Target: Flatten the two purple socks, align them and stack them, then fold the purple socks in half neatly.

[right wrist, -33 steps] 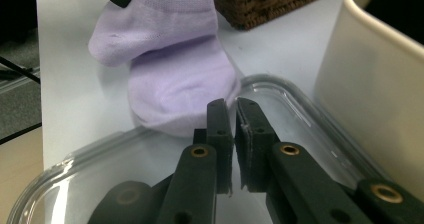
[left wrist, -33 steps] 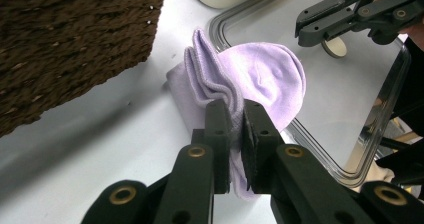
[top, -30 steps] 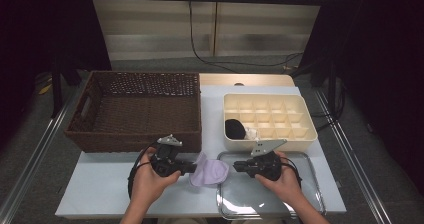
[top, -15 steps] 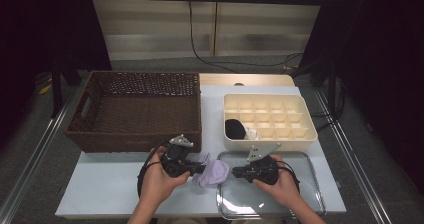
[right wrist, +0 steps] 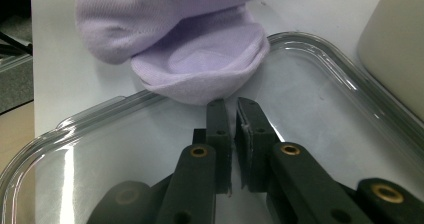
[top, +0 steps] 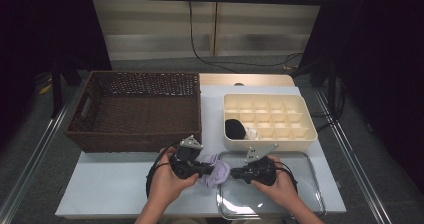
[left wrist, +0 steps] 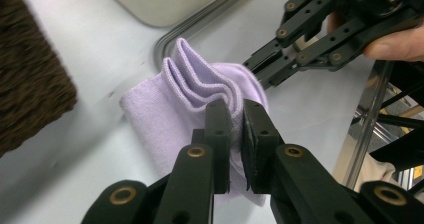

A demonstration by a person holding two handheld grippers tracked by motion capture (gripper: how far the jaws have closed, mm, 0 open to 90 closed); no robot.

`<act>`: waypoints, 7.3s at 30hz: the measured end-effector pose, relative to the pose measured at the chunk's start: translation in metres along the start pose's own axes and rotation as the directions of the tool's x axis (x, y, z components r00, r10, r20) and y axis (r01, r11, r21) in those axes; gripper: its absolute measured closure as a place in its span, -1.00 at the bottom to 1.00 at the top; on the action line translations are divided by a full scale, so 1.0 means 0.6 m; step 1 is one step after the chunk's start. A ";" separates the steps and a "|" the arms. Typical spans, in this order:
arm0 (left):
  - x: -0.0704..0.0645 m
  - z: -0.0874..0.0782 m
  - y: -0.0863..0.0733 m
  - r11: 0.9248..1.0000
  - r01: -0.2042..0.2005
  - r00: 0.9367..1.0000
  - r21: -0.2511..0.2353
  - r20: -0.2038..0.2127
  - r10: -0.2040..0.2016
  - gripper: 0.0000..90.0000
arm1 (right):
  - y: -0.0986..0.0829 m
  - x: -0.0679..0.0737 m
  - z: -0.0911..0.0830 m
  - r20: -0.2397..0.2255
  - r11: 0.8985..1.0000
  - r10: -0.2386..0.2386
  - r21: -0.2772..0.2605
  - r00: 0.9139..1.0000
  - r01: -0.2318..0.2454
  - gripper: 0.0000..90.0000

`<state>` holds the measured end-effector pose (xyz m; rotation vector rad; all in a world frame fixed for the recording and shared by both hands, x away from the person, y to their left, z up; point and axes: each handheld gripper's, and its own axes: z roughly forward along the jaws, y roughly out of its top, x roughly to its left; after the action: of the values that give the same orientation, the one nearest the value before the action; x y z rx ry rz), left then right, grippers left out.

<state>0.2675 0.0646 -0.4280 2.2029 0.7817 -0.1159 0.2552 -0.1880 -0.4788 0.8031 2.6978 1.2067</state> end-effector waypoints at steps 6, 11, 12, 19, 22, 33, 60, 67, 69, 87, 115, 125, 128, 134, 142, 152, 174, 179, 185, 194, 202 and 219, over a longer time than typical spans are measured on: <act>0.003 0.029 -0.011 0.999 -0.010 1.000 0.044 0.013 0.009 0.79 | 0.000 0.000 0.001 0.002 1.000 0.002 -0.003 1.000 -0.002 0.86; -0.001 0.036 -0.010 1.000 -0.014 1.000 0.027 0.008 0.014 0.70 | 0.000 -0.001 0.000 0.002 1.000 0.000 -0.002 1.000 0.000 0.86; -0.001 0.037 -0.010 0.999 -0.013 1.000 0.032 0.011 0.013 0.69 | 0.000 -0.001 0.000 0.002 1.000 -0.001 -0.001 1.000 0.001 0.86; 0.004 0.023 -0.012 1.000 0.010 1.000 0.012 -0.008 -0.010 0.45 | -0.001 -0.002 0.000 -0.003 1.000 0.009 -0.008 1.000 -0.010 0.86; 0.009 0.007 -0.012 1.000 0.016 1.000 -0.003 -0.014 -0.017 0.34 | -0.001 -0.004 0.001 -0.003 1.000 0.013 -0.009 1.000 -0.013 0.86; 0.026 -0.026 -0.021 0.996 0.071 0.997 -0.053 -0.024 -0.072 0.41 | 0.000 -0.005 0.002 -0.005 1.000 0.017 -0.011 1.000 -0.017 0.86; 0.059 0.002 -0.065 0.981 0.195 0.978 0.006 -0.078 -0.194 0.40 | -0.003 -0.005 0.003 0.005 1.000 0.013 -0.026 1.000 -0.013 0.88; 0.054 0.015 -0.065 0.984 0.180 0.981 0.021 -0.083 -0.177 0.45 | -0.002 -0.003 0.002 0.016 1.000 0.010 -0.023 1.000 -0.010 0.88; 0.052 0.017 -0.064 0.983 0.182 0.981 0.026 -0.081 -0.179 0.50 | -0.003 -0.003 0.002 0.016 1.000 0.011 -0.025 1.000 -0.011 0.88; 0.046 0.011 -0.057 0.983 0.183 0.982 0.020 -0.049 -0.182 0.87 | -0.001 -0.002 0.005 0.012 0.999 0.020 -0.031 1.000 -0.020 0.87; 0.072 -0.035 -0.064 0.978 0.206 0.975 0.025 -0.087 -0.203 0.86 | 0.019 0.007 0.020 -0.009 0.999 0.002 -0.040 1.000 -0.003 0.86; 0.072 -0.036 -0.062 0.977 0.212 0.974 0.029 -0.086 -0.208 0.85 | 0.029 0.015 0.024 -0.025 0.999 -0.011 -0.042 1.000 0.010 0.87; 0.069 -0.039 -0.060 0.978 0.209 0.975 0.030 -0.081 -0.206 0.85 | 0.030 0.016 0.024 -0.026 0.999 -0.014 -0.038 1.000 0.013 0.87; 0.066 -0.041 -0.055 0.978 0.208 0.975 0.023 -0.080 -0.206 0.83 | 0.033 0.018 0.033 -0.032 0.999 -0.013 -0.036 0.999 0.012 0.87; 0.055 -0.041 -0.044 0.981 0.192 0.979 0.012 -0.071 -0.191 0.86 | 0.039 0.022 0.042 -0.034 0.999 -0.031 -0.033 0.999 0.030 0.87; 0.049 -0.031 -0.036 0.984 0.177 0.982 0.028 -0.078 -0.174 0.87 | 0.048 0.023 0.033 -0.018 0.998 -0.031 -0.047 0.999 0.030 0.88; 0.054 -0.022 -0.036 0.978 0.210 0.977 0.006 -0.049 -0.209 0.88 | 0.098 0.041 0.097 -0.069 0.998 -0.066 -0.026 0.995 0.064 0.90; 0.053 -0.021 -0.036 0.979 0.205 0.978 0.006 -0.048 -0.205 0.88 | 0.098 0.029 0.061 -0.045 0.997 -0.057 -0.064 0.997 0.054 0.90; 0.047 -0.018 -0.031 0.982 0.191 0.981 0.010 -0.046 -0.190 0.88 | 0.071 0.006 0.031 -0.010 0.999 -0.021 -0.048 1.000 0.020 0.90; 0.038 -0.010 -0.022 0.985 0.175 0.984 0.000 -0.039 -0.175 0.88 | 0.046 0.009 0.046 -0.019 1.000 -0.006 -0.029 1.000 0.005 0.90; 0.023 0.015 -0.015 0.991 0.136 0.990 0.013 -0.032 -0.136 0.88 | 0.046 0.012 0.048 -0.016 0.999 -0.007 -0.034 1.000 0.007 0.90; 0.013 0.043 -0.019 0.996 0.094 0.995 0.004 -0.021 -0.093 0.83 | 0.079 -0.003 0.016 0.042 0.993 0.008 -0.120 0.999 -0.003 0.81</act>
<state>0.2712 0.0560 -0.4558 2.1757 0.8971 -0.1424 0.2797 -0.1564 -0.4518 0.8110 2.5623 1.3229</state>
